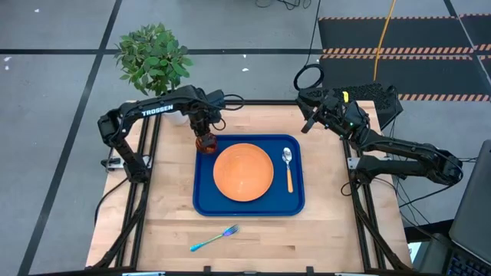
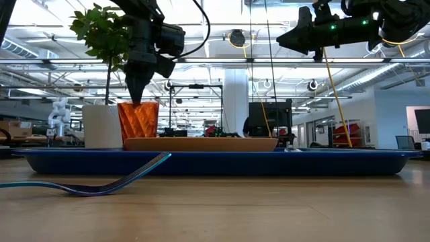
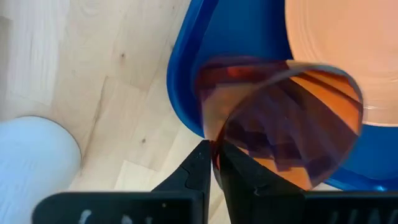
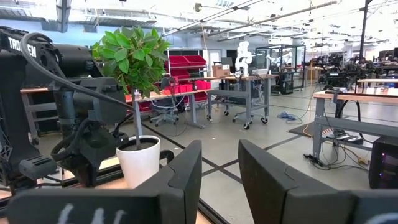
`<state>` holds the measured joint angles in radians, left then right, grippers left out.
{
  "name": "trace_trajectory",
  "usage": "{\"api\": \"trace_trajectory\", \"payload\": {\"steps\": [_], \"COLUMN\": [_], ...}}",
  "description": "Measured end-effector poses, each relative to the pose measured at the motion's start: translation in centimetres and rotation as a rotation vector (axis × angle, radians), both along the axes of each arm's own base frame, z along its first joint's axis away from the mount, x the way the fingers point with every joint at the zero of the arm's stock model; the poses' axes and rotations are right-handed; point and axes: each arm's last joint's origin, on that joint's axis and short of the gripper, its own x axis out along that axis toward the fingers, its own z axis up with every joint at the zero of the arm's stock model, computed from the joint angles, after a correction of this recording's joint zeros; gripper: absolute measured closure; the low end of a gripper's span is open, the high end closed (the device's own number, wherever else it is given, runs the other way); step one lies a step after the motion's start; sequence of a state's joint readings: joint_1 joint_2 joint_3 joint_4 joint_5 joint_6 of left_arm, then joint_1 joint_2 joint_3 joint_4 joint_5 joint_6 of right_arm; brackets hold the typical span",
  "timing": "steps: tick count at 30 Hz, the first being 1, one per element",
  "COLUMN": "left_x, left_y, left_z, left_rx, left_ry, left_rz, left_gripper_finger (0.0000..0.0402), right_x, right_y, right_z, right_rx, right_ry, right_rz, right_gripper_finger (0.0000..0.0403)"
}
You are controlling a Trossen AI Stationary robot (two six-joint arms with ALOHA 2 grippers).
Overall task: Pick and place plate/cup/fork/spoon on tray
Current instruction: Put the cup on the serving tray to the top left of the plate, then put the fork on the serving tray to the right of the plate
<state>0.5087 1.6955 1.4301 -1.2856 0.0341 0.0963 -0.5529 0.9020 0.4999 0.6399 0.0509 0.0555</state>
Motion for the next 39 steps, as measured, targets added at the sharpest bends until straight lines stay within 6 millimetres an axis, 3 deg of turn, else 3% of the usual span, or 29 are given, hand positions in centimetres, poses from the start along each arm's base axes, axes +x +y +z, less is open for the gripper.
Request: {"api": "trace_trajectory", "payload": {"steps": [11,32,39], "left_x": [0.2,0.6,0.0], "left_y": [-0.3,-1.0,-1.2], "left_z": [0.0,0.0,1.8], "left_rx": [0.010,0.082,0.159], "left_ry": [-0.002,0.038,0.049], "left_rz": [-0.017,-0.112,-0.140], "left_gripper_finger": [0.0321,0.0319,0.0318], "right_x": [0.0,0.0,-0.1], "right_y": [0.0,0.0,-0.1], "right_z": [0.0,0.0,0.0], "right_rx": [0.000,-0.007,-0.012], "right_ry": [0.000,0.005,0.010], "right_rz": [0.000,-0.001,-0.009], "right_gripper_finger": [0.0303,0.0303,0.0303]}}
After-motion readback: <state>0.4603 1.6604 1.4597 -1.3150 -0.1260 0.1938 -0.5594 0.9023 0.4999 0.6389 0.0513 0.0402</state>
